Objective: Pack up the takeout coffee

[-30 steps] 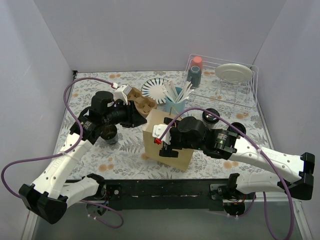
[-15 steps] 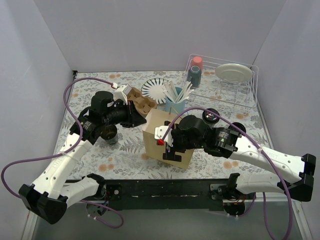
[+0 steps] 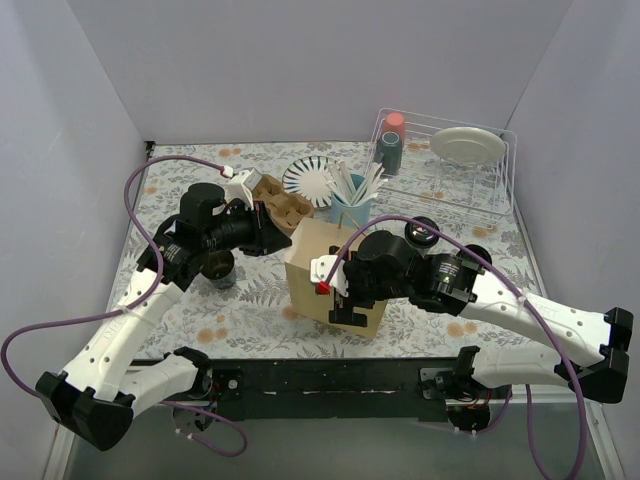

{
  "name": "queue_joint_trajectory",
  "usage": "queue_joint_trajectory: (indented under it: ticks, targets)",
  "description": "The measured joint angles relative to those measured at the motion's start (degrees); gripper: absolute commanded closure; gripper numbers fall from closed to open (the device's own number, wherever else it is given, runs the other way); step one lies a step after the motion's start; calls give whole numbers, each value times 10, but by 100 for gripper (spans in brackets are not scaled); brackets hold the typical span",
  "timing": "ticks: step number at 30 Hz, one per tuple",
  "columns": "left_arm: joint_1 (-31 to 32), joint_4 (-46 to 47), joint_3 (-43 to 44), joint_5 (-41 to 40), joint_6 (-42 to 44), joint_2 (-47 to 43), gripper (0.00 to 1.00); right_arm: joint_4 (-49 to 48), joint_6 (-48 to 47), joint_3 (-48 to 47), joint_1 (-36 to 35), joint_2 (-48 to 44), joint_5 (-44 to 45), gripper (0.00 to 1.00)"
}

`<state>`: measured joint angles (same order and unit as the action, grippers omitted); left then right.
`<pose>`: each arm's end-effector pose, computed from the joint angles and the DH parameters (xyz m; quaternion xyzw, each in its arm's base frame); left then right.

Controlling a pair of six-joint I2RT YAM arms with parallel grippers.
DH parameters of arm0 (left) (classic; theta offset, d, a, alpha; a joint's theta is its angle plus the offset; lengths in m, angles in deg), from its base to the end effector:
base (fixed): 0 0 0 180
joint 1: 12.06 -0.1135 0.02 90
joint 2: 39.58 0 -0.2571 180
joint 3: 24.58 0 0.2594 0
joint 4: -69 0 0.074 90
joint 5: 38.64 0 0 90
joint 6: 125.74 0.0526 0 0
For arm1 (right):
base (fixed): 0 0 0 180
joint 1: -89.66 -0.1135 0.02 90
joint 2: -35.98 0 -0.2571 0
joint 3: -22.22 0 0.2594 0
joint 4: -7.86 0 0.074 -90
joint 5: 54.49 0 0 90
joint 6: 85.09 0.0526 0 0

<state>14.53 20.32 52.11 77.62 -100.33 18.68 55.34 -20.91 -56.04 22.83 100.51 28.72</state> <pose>0.2002 -0.1262 0.3531 -0.1679 0.8353 -0.4844 0.1987 0.0991 0.2473 0.3371 -0.6560 0.5878 0.2138 0.4225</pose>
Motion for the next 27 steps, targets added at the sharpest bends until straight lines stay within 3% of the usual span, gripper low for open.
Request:
queue_joint_trajectory:
  ticks: [9, 18, 24, 27]
  targets:
    - [0, -2, 0, -3, -2, 0, 92, 61, -7, -40, 0, 5, -10, 10]
    - [0, -3, 0, -6, -3, 0, 92, 102, -5, -58, 0, 25, -19, 22]
    - [0, -2, 0, -10, -3, 0, 92, 111, -10, -59, 0, 25, -36, 23]
    - [0, -2, 0, -11, -3, 0, 92, 114, -13, -62, 0, 24, -41, 18]
